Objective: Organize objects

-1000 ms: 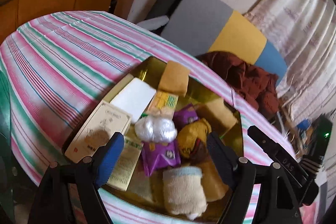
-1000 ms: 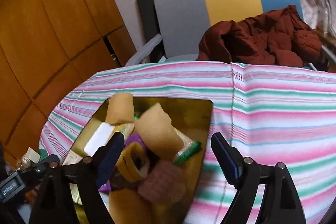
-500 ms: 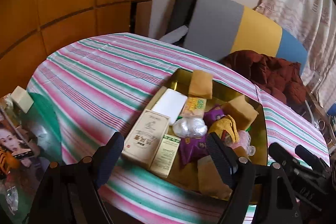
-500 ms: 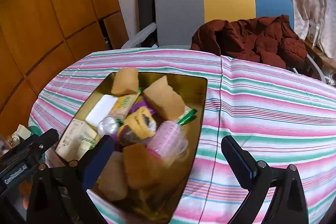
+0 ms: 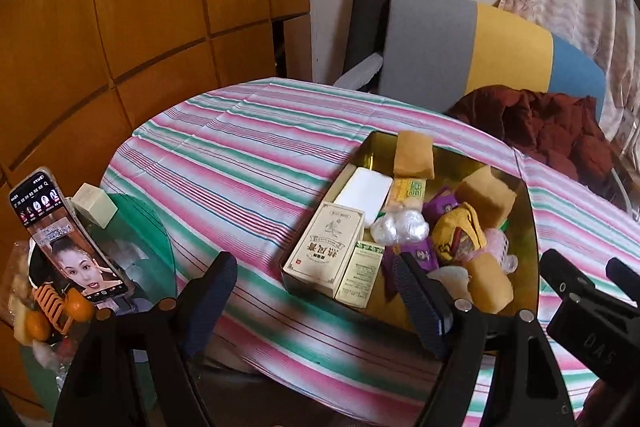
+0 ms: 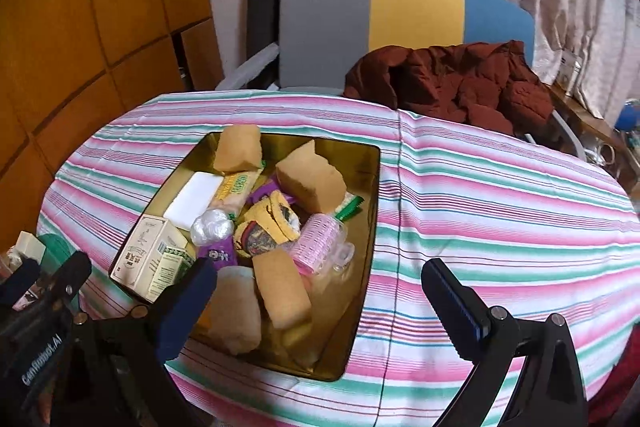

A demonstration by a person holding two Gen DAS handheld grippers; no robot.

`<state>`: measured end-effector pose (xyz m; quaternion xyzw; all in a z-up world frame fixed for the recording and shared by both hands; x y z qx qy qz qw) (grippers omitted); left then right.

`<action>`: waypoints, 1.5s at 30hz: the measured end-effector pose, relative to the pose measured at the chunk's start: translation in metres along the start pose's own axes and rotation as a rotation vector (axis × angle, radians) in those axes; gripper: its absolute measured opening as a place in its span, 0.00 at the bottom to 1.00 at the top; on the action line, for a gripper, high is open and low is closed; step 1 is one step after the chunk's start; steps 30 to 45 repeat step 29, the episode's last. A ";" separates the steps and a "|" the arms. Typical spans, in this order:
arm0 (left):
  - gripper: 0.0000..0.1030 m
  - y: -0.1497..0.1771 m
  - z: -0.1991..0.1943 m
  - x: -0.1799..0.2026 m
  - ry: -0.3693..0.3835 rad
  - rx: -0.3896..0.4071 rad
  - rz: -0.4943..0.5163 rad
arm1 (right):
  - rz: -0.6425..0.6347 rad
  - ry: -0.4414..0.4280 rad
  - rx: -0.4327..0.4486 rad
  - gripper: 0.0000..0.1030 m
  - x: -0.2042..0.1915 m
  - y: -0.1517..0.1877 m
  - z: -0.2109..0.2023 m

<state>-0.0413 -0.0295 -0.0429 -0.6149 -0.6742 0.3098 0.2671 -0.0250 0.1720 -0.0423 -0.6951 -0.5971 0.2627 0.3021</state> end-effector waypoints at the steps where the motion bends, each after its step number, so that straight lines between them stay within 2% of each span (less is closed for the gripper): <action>1: 0.79 0.001 0.000 0.001 0.000 -0.005 0.002 | -0.004 0.005 0.001 1.00 0.000 0.000 -0.001; 4: 0.78 0.004 0.001 0.002 0.004 -0.024 -0.002 | -0.007 0.014 0.000 1.00 0.000 0.000 -0.004; 9: 0.76 0.007 0.000 0.009 0.054 -0.039 -0.012 | 0.003 0.019 0.009 1.00 0.001 0.001 -0.007; 16: 0.76 0.010 -0.001 0.013 0.038 -0.044 0.013 | 0.017 0.035 0.014 1.00 0.004 0.001 -0.006; 21: 0.75 0.014 0.001 0.018 0.076 -0.058 0.003 | 0.028 0.044 0.001 1.00 0.009 0.003 -0.001; 24: 0.72 0.016 0.002 0.020 0.077 -0.059 0.012 | 0.028 0.046 0.001 1.00 0.010 0.004 0.000; 28: 0.71 0.015 0.000 0.020 0.042 -0.033 0.039 | 0.025 0.046 -0.001 1.00 0.010 0.006 0.002; 45: 0.71 0.015 0.001 0.021 0.046 -0.034 0.042 | 0.024 0.045 -0.001 1.00 0.010 0.006 0.002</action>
Point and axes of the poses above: each gripper's, at about its wrist camera, not at the fingertips, and z roughly the way its jaws point, x to its right, y to its underside, the point moved 10 cm from there along z, roughly the way its jaws point, and after that the axes turned 4 degrees about x, right-handed, at the moved point
